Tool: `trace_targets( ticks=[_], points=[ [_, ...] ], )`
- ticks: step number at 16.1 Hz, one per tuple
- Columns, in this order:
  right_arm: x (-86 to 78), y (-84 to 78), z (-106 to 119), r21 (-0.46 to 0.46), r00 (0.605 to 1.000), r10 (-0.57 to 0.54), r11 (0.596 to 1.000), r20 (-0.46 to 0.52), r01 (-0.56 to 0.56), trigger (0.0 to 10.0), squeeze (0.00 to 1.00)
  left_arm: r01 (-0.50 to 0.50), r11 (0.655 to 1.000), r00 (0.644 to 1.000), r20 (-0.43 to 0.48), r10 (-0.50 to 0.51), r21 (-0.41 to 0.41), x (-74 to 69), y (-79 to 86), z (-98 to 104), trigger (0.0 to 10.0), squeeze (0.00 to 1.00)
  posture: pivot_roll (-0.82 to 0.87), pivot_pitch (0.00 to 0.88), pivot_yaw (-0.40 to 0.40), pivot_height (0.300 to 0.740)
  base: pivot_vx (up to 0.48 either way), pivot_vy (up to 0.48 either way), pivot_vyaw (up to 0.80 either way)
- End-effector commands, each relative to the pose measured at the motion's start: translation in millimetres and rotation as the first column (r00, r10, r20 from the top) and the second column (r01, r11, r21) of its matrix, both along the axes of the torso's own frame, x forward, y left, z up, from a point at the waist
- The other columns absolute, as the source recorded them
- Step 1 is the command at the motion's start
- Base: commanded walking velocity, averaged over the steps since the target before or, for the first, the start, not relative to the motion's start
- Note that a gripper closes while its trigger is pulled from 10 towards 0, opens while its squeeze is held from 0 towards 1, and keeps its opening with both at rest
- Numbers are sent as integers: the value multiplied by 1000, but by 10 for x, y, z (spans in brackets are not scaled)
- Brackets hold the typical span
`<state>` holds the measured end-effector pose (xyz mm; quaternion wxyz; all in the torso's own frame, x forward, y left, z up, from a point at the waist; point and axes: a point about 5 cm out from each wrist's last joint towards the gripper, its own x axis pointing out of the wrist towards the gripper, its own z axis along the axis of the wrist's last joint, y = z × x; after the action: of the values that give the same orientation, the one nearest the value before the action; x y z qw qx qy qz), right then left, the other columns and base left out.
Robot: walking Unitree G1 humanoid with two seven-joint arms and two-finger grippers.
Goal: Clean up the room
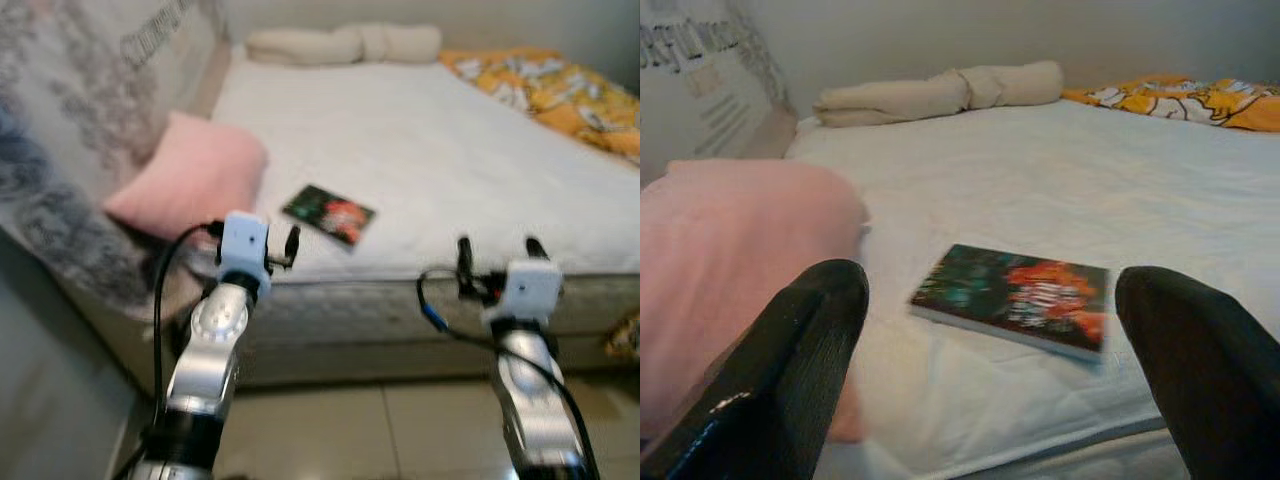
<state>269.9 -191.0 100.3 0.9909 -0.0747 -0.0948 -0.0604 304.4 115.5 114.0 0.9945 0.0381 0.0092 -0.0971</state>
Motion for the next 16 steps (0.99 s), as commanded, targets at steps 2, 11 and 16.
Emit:
trace_targets(
  ticks=[2,11,16],
  points=[
    [3,-51,16,49,1000,-20,999,17,19,10000,169,-10,999,1000,0,10,-43,13,-64,6,10000,0,-45,0,10,736,306,-366,0],
    [-10,-19,-98,151,1000,-3,988,-4,3,10000,165,-115,993,992,-64,112,-41,186,-24,-51,10000,0,-50,0,14,736,181,-62,0],
    [-8,-45,-160,262,999,-20,965,-33,28,10000,157,-72,997,997,-19,72,-14,203,-62,-12,10000,0,-49,0,15,736,480,0,0]
  ],
)
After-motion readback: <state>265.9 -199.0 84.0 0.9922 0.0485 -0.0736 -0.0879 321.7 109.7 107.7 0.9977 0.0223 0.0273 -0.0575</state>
